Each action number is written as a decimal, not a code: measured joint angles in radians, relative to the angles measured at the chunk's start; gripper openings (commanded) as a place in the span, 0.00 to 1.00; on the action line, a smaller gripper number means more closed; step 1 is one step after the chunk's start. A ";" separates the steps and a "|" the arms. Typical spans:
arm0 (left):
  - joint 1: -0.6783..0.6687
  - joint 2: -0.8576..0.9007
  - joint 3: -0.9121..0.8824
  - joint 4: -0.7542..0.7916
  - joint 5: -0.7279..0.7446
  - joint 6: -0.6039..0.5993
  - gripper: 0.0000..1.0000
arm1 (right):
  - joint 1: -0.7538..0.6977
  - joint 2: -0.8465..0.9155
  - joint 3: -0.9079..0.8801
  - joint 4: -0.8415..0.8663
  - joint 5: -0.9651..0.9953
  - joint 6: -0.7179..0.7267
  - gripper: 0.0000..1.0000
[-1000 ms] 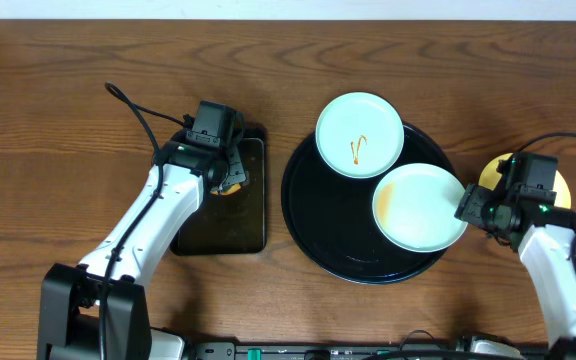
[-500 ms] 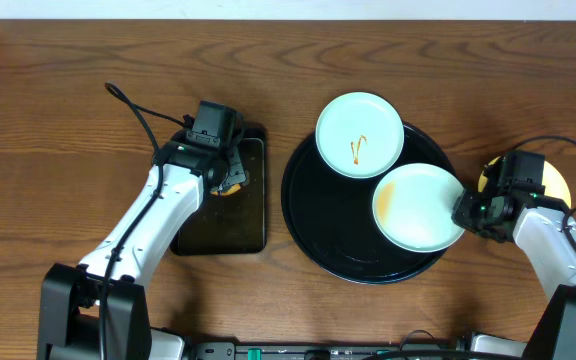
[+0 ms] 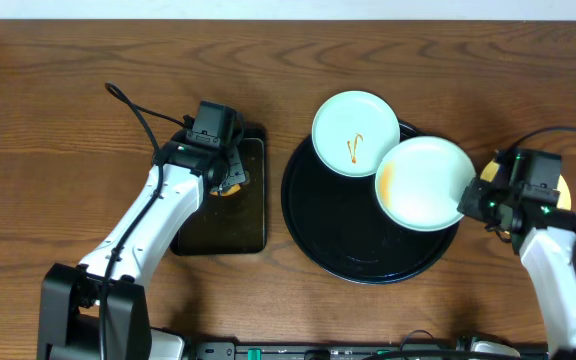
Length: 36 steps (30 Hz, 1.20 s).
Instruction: Clean dirty plates on tray and stack at the side
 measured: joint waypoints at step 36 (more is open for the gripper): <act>0.000 0.000 0.000 0.000 0.000 0.000 0.08 | 0.865 -0.105 0.000 0.258 1.014 -0.381 0.01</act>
